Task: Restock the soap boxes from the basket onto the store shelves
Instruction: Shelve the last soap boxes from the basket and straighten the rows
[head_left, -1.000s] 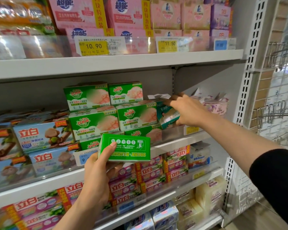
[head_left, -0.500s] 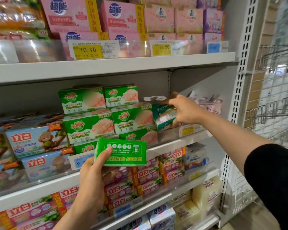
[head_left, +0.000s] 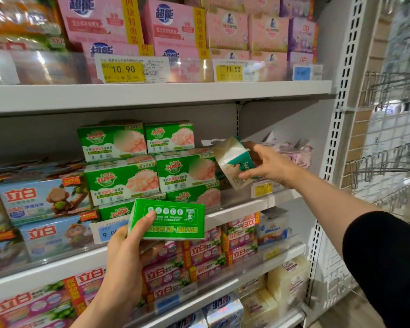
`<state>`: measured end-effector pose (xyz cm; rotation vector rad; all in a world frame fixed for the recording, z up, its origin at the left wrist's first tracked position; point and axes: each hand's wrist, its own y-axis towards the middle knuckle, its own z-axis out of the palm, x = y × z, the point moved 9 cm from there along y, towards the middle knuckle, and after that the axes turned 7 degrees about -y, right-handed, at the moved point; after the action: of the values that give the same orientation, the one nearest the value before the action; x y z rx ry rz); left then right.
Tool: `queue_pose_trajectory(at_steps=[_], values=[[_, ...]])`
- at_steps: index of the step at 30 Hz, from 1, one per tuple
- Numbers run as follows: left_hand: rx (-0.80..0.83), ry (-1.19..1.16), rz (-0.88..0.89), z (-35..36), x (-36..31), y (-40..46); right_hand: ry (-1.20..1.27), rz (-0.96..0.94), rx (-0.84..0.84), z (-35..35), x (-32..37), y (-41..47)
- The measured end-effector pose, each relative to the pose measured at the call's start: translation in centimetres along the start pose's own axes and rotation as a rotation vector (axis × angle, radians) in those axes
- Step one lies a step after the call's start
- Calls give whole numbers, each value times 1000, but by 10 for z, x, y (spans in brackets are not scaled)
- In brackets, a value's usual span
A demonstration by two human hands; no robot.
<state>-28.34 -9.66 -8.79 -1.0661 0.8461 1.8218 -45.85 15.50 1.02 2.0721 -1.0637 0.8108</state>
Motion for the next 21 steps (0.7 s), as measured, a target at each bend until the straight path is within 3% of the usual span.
queue_pose_trajectory(at_steps=[9, 15, 21], values=[[-8, 19, 10, 1, -1, 0, -383, -33, 123, -9, 13, 15], [-14, 17, 0, -1, 1, 0, -910, -35, 220, -4, 23, 34], [-21, 13, 1, -2, 1, 1, -985, -73, 165, -5, 27, 33]])
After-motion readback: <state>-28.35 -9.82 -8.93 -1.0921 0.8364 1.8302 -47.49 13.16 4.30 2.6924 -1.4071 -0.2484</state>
